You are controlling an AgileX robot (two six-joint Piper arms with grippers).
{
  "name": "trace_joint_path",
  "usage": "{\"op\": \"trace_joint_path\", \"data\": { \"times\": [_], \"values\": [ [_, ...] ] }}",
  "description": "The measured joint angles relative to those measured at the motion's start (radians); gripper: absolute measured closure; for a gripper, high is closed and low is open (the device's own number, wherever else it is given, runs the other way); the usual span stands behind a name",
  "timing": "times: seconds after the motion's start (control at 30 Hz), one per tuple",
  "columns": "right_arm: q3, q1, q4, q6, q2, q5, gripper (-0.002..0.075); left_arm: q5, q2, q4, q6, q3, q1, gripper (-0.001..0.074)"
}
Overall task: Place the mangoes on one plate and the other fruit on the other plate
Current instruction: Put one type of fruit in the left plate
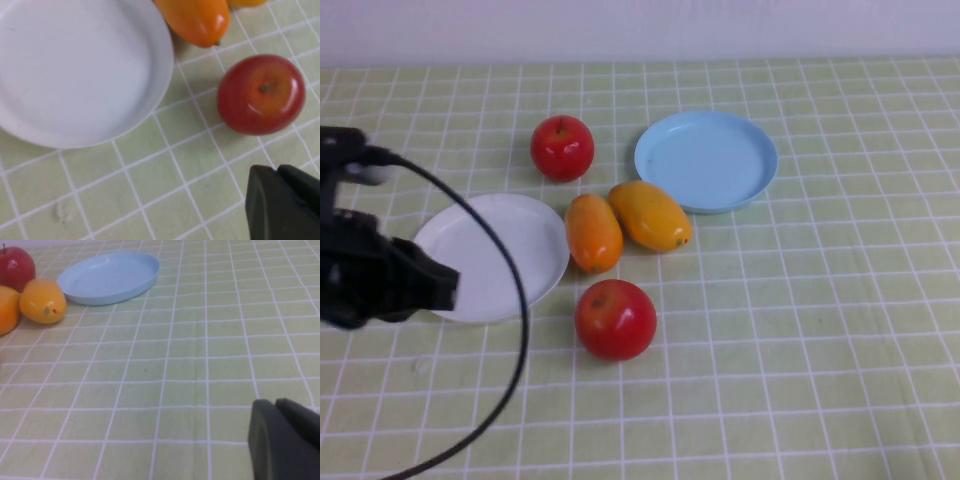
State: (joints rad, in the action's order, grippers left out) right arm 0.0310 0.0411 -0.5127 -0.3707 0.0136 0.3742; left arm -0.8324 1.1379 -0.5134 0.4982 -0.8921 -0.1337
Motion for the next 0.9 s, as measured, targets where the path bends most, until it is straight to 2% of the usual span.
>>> {"op": "trace_joint_path", "data": {
  "times": [0.17,0.23,0.33,0.43,0.5,0.6,0.67,0.7,0.8,0.9],
  "values": [
    [0.0,0.0,0.0,0.0,0.0,0.0,0.0742,-0.012,0.139,0.176,-0.148,-0.108,-0.243,0.0737],
    [0.0,0.0,0.0,0.0,0.0,0.0,0.0742,-0.014,0.179,0.209,-0.18,-0.136,-0.312,0.0737],
    [0.0,0.0,0.0,0.0,0.0,0.0,0.0742,-0.014,0.224,0.22,-0.194,-0.166,-0.395,0.0736],
    [0.0,0.0,0.0,0.0,0.0,0.0,0.0742,-0.014,0.261,0.222,-0.189,-0.181,-0.434,0.0703],
    [0.0,0.0,0.0,0.0,0.0,0.0,0.0743,-0.023,0.284,0.224,-0.187,-0.181,-0.444,0.0613],
    [0.0,0.0,0.0,0.0,0.0,0.0,0.0743,-0.033,0.311,0.227,-0.199,-0.181,-0.444,0.0382],
    [0.0,0.0,0.0,0.0,0.0,0.0,0.0743,-0.016,0.325,0.227,-0.238,-0.181,-0.44,0.0202],
    [0.0,0.0,0.0,0.0,0.0,0.0,0.0742,0.0,0.331,0.227,-0.259,-0.181,-0.438,0.0155],
    [0.0,0.0,0.0,0.0,0.0,0.0,0.0743,0.067,0.354,0.227,-0.292,-0.183,-0.428,0.0073],
    [0.0,0.0,0.0,0.0,0.0,0.0,0.0742,0.077,0.387,0.221,-0.308,-0.208,-0.415,0.0067]
  ]
}}
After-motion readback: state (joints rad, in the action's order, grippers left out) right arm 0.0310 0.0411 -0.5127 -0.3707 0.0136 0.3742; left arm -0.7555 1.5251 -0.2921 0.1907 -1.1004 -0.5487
